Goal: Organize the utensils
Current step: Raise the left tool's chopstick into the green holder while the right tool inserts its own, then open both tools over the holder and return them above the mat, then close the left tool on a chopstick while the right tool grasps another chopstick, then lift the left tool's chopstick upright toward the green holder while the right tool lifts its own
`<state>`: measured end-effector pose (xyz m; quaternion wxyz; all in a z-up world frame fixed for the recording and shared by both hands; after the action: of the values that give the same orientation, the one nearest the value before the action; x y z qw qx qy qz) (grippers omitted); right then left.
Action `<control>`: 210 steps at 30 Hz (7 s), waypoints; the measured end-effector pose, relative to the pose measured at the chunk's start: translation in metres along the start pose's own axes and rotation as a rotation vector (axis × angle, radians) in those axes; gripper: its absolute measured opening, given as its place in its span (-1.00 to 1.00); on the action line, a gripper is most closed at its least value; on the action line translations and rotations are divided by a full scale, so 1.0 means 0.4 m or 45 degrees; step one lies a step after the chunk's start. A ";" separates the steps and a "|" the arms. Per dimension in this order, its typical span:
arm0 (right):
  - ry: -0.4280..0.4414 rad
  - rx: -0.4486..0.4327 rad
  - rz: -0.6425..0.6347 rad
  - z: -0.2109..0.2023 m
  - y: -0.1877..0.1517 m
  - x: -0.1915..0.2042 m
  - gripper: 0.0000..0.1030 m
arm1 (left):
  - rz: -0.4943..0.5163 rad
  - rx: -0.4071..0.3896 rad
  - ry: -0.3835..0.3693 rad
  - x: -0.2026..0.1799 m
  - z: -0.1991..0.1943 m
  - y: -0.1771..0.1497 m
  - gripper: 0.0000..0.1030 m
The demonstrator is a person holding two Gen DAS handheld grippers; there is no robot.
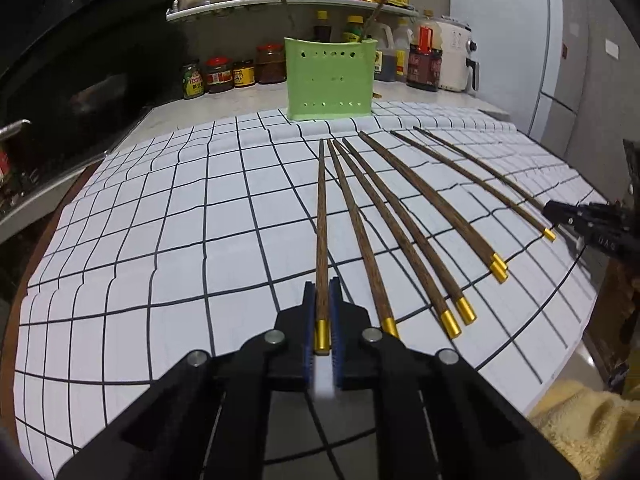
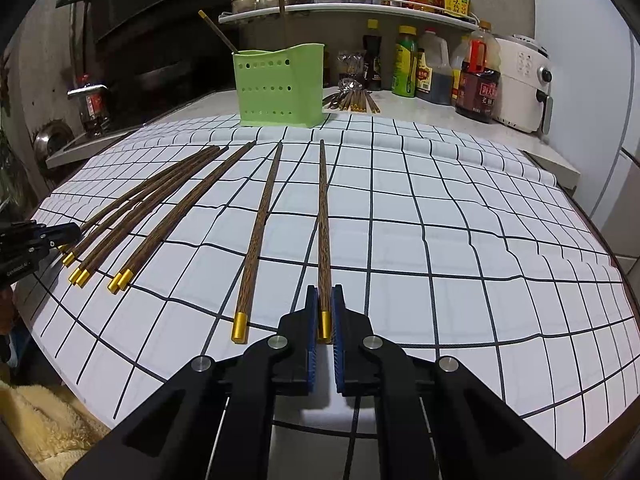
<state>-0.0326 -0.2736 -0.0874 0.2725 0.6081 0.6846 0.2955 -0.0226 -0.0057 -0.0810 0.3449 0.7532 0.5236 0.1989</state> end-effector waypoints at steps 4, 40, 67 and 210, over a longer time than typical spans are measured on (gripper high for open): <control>0.024 -0.022 0.044 -0.015 0.013 -0.008 -0.86 | -0.024 -0.046 -0.017 0.004 -0.027 0.020 -0.87; 0.020 -0.422 0.145 -0.254 0.348 -0.051 -0.86 | -0.071 -0.528 0.034 0.056 -0.282 0.276 -0.87; -0.018 -0.501 0.053 -0.139 0.526 -0.028 -0.87 | -0.026 -0.592 -0.033 0.039 -0.254 0.504 -0.87; 0.132 -0.494 0.161 -0.293 0.291 0.001 -0.86 | -0.047 -0.531 0.043 0.021 -0.258 0.255 -0.86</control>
<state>-0.0405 -0.2719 0.0776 0.3298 0.5698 0.5884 0.4694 -0.0213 0.0123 0.0634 0.4879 0.6524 0.4906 0.3093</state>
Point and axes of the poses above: each gripper's, at about its wrist camera, not at the fingertips, and z roughly the way its jaws point, x to its left, y to its top, the point moved 2 cm from there along z, roughly the way its jaws point, and after that the axes turned 5 degrees about -y, right-handed, at the moved point
